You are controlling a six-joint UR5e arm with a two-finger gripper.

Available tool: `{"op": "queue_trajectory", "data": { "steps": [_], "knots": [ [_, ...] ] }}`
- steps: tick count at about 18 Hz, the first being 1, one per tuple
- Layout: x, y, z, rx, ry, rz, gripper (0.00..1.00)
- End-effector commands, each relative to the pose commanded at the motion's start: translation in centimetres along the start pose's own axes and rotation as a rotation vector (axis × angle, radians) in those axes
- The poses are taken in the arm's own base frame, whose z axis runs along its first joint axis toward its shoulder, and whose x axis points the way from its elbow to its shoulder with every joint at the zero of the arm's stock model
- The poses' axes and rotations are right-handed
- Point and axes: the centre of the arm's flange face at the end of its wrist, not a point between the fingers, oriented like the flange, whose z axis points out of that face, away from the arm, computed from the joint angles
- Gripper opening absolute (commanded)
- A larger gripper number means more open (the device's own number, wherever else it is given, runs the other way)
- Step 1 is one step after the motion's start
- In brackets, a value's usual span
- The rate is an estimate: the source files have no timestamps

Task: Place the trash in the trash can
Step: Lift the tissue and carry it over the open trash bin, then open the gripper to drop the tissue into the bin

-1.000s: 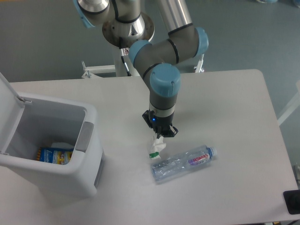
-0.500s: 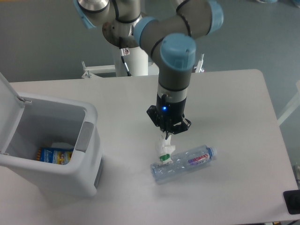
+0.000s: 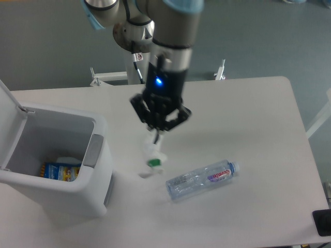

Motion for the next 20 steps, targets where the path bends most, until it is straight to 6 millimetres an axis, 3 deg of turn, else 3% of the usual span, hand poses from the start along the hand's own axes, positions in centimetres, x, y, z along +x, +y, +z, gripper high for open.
{"op": "queue_trajectory", "data": {
  "steps": [5, 6, 8, 9, 11, 12, 16, 18, 20],
  "knots": [
    [6.5, -2.2, 0.0, 0.019, 0.052, 0.057, 0.00],
    [7.3, -2.3, 0.3, 0.020, 0.066, 0.067, 0.04],
    [8.6, -2.6, 1.4, 0.013, 0.087, 0.093, 0.44],
    [8.8, -2.6, 2.0, 0.015, 0.091, 0.104, 0.69],
    [8.7, -2.7, 2.4, 0.034, 0.077, 0.115, 0.95],
    [8.8, -2.5, 2.7, 0.037, 0.076, 0.114, 1.00],
    [8.4, -2.2, 4.0, 0.023, 0.086, 0.111, 1.00],
    [5.5, -1.6, 3.6, 0.023, 0.054, 0.073, 1.00],
    [0.3, 0.3, 4.3, 0.008, 0.018, 0.000, 1.00]
  ]
}}
